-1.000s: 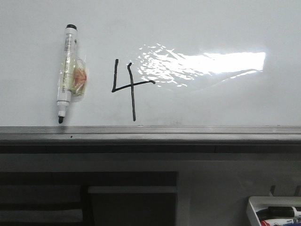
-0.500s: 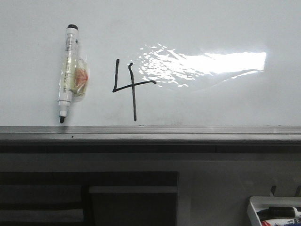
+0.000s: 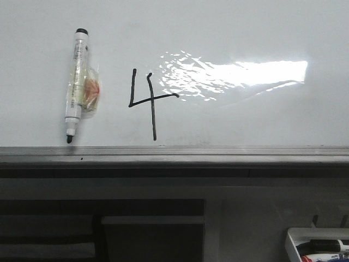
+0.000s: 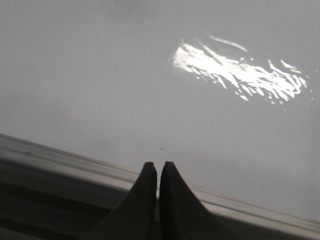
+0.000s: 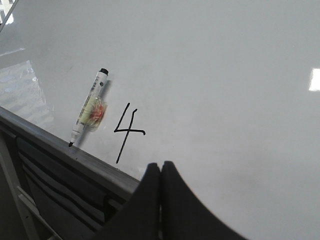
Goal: Write number 4 on whiteboard
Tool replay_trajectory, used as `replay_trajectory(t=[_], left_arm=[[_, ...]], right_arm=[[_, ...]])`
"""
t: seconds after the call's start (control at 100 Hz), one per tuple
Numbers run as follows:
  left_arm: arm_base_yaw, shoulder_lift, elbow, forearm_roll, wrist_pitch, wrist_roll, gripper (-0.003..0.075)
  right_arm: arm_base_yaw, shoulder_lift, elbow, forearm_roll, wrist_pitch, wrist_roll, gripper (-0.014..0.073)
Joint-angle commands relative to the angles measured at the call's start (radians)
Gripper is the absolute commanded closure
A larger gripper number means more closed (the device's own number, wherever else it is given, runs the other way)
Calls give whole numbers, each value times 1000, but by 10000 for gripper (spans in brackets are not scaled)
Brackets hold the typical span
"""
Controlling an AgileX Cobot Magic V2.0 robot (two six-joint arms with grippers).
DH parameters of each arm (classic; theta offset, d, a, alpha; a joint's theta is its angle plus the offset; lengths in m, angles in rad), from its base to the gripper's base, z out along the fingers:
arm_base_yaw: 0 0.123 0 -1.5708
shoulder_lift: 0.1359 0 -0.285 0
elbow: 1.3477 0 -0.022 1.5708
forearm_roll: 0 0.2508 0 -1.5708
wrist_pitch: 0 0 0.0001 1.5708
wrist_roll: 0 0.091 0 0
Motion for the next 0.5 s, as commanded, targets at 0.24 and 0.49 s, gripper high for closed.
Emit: replay_trajectory(t=[0.24, 0.49], left_arm=[[6, -67, 26, -10, 25, 106, 741], [6, -67, 26, 0, 93, 168, 741]], right_arm=[[-7, 5, -29, -6, -79, -6, 655], [-7, 5, -29, -6, -79, -6, 655]])
